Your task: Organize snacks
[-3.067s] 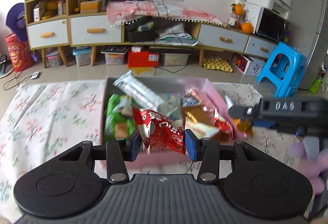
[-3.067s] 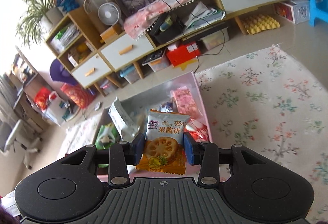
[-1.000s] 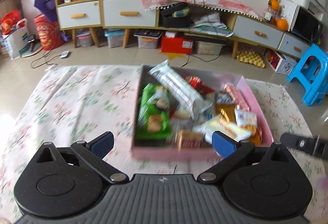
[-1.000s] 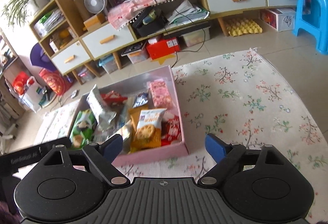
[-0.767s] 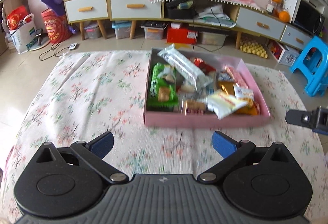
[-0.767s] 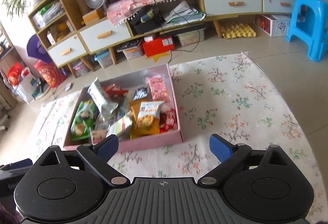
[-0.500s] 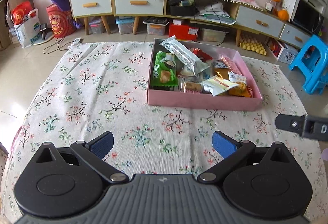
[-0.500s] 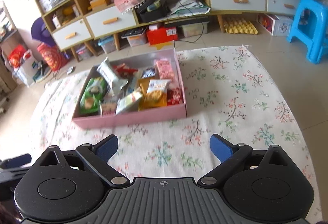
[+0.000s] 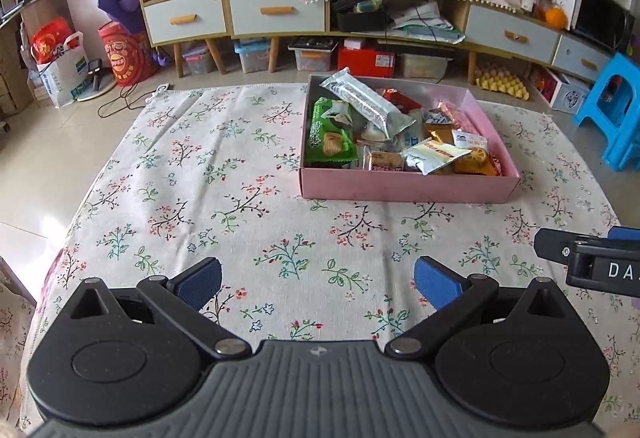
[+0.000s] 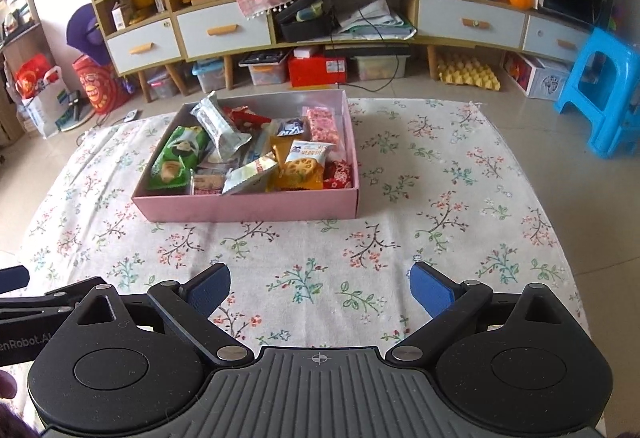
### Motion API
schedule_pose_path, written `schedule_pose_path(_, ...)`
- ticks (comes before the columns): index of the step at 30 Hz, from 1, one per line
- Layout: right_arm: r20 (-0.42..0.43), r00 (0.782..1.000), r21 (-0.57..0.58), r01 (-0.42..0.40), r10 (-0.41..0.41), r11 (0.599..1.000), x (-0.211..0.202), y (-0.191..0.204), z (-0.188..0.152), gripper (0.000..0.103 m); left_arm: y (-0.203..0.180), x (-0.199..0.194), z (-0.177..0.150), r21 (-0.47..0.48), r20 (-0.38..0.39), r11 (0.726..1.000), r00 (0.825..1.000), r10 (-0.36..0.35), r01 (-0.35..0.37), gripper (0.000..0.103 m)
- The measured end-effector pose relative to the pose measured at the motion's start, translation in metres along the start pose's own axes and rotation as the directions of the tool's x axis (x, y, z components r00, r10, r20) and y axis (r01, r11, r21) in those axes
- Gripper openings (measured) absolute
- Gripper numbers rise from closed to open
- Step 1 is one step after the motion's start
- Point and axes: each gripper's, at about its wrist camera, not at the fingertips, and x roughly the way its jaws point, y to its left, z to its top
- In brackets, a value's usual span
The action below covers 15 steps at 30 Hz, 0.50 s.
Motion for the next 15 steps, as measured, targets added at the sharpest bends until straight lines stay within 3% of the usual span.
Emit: schedule_pose_path(15,-0.032,0.999,-0.016,-0.013,0.012,1.0,0.0078,0.0061,-0.0043,0.098,-0.0016,-0.0011,-0.0031,0.013,-0.02,1.0,1.0,0.018,-0.018,0.103)
